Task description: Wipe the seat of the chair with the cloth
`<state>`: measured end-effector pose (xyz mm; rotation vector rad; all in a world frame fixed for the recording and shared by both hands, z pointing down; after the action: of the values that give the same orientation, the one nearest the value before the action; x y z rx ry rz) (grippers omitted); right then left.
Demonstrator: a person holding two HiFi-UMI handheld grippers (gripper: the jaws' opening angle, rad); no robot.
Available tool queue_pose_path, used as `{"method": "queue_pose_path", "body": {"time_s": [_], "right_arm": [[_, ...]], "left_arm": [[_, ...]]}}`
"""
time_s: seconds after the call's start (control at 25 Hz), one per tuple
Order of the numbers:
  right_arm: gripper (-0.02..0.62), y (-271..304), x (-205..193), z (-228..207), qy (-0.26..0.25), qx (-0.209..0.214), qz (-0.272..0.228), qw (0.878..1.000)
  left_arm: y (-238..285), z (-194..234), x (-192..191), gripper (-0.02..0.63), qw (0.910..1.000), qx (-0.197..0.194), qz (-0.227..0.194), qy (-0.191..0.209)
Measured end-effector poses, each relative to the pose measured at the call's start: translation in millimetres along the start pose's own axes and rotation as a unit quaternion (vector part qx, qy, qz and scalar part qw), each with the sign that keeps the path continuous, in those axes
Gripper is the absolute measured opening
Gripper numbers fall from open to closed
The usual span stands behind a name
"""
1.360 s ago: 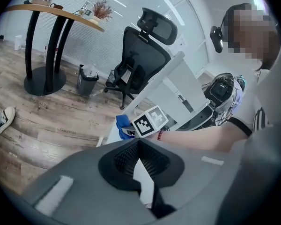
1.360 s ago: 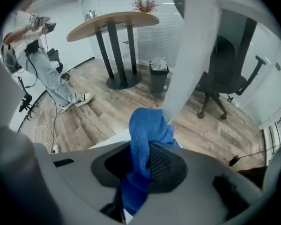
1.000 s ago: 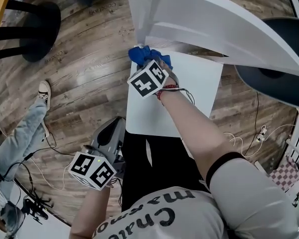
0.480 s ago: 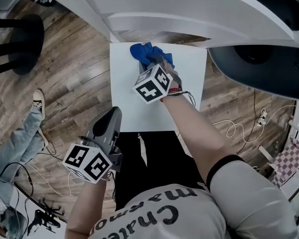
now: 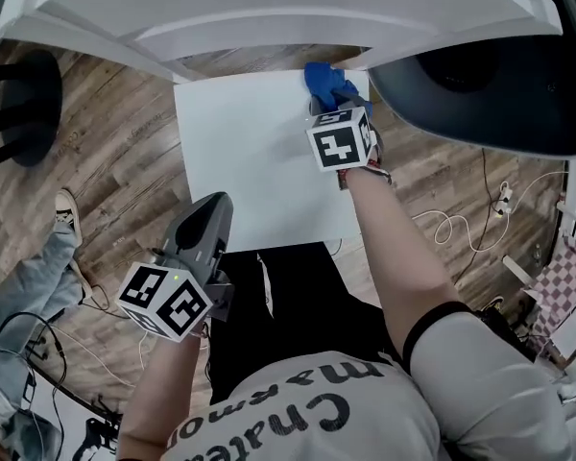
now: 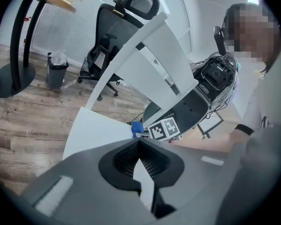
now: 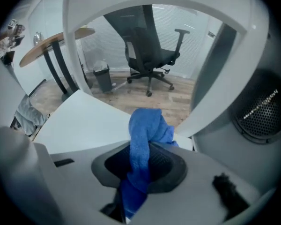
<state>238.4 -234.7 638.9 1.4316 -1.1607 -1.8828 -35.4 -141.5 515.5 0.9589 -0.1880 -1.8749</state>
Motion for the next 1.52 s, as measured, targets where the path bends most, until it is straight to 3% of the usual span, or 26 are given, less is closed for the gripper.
{"method": "queue_pose_path", "body": {"time_s": [0.32,0.48,0.56,0.72,0.92,1.08,1.16,1.36,1.52], "right_arm": [[0.087,-8.6,-22.2,-46.5,0.075,-0.055,0.024,0.995],[0.087,-23.6,-10.8,-41.3,0.14,-0.046,0.03,0.989],[0.087,-30.2,-1.4,-10.8,0.15,0.004,0.012,0.989],[0.087,-29.3,19.4,85.4,0.106,0.135,-0.004,0.985],[0.087,-19.1,52.5,195.3,0.116,0.241,-0.02,0.963],[0.088,-15.5,67.6,241.1,0.16,0.291,-0.061,0.941],[0.088,-11.6,62.0,245.3,0.187,0.281,-0.072,0.939],[0.088,0.3,29.0,230.9,0.193,0.184,-0.051,0.962],[0.086,8.4,26.1,227.6,0.186,0.137,-0.01,0.973]], "left_arm": [[2.2,-1.8,-4.3,0.008,0.9999,-0.015,0.001,0.0],[-14.0,6.7,-7.7,0.008,0.9999,0.0,-0.005,-0.013],[-25.9,14.6,-11.2,0.008,0.9998,0.001,-0.009,-0.018],[-48.0,29.0,-18.7,0.008,0.9989,0.008,-0.022,-0.04],[-91.7,52.7,-31.1,0.008,0.9984,0.016,-0.028,-0.046],[-134.1,76.2,-41.3,0.008,0.9976,0.037,-0.032,-0.05],[-150.7,88.2,-45.7,0.009,0.997,0.044,-0.033,-0.054],[-173.8,110.2,-52.9,0.008,0.9975,0.035,-0.027,-0.055],[-181.9,118.5,-56.7,0.008,0.9989,0.01,-0.01,-0.045]]}}
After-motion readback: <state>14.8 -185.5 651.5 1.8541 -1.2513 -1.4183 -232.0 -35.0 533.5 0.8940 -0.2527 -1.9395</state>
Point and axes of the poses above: the fingertips, and each gripper's own axes: y forward along the fingers, z to its left, x out of its top, the point moved 10 cm from there along -y, backward along the fingers, and after that the axes turned 6 degrees about -z, right-handed, at the moved point
